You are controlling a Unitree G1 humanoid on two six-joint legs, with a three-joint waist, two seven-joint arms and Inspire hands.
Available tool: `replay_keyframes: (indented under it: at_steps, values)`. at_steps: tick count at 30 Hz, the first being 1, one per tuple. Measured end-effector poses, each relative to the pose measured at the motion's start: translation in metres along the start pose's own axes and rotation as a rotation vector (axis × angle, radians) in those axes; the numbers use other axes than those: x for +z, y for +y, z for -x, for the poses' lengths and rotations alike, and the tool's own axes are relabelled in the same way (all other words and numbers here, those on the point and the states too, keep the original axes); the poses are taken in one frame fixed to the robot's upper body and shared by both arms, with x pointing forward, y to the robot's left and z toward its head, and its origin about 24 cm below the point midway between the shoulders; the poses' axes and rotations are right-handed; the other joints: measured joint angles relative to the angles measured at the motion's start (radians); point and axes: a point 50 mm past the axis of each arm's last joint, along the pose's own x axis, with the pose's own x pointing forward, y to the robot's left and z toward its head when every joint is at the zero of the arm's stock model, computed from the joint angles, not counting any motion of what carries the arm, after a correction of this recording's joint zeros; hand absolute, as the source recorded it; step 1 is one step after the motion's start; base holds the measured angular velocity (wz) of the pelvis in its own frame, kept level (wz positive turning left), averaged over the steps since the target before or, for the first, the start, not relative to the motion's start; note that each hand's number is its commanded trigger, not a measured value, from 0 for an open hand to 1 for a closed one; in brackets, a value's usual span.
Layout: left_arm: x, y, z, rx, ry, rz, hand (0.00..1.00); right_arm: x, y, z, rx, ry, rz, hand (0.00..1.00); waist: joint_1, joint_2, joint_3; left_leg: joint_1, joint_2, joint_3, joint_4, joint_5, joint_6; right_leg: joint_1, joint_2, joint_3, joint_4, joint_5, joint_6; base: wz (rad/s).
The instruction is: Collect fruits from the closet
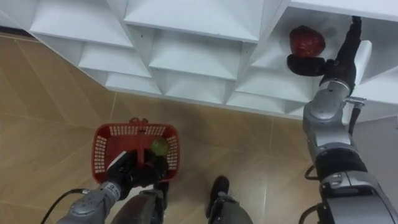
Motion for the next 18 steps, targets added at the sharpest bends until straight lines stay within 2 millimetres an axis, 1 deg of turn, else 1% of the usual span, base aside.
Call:
replay_keyframes:
  at_steps: [7, 12, 18]
  values:
    - [0.0047, -0.0045, -0.0007, -0.017, -0.022, -0.004, 1.00, 0.0001, 0.0003, 0.0001, 0.002, -0.003, 0.005, 0.00, 0.001, -0.001, 0.0004, -0.002, 0.000, -0.001, 0.000, 0.000, 0.000, -0.001, 0.001, 0.000, -0.001, 0.000, 0.000, 0.00]
    - [0.0040, -0.0083, -0.0003, -0.035, -0.020, -0.006, 1.00, -0.0004, 0.0005, 0.0002, 0.003, 0.001, 0.009, 0.00, 0.000, -0.002, 0.0009, -0.001, 0.000, -0.001, 0.000, 0.000, 0.000, 0.000, 0.001, -0.001, -0.002, 0.000, 0.000, 0.00]
    - [0.0001, -0.0106, 0.0008, -0.032, -0.006, -0.023, 1.00, -0.0015, 0.0024, 0.0008, 0.023, 0.008, 0.019, 0.00, -0.002, -0.006, 0.0037, -0.002, 0.001, -0.001, 0.000, 0.000, 0.000, 0.000, 0.001, -0.002, -0.002, 0.000, 0.000, 0.00]
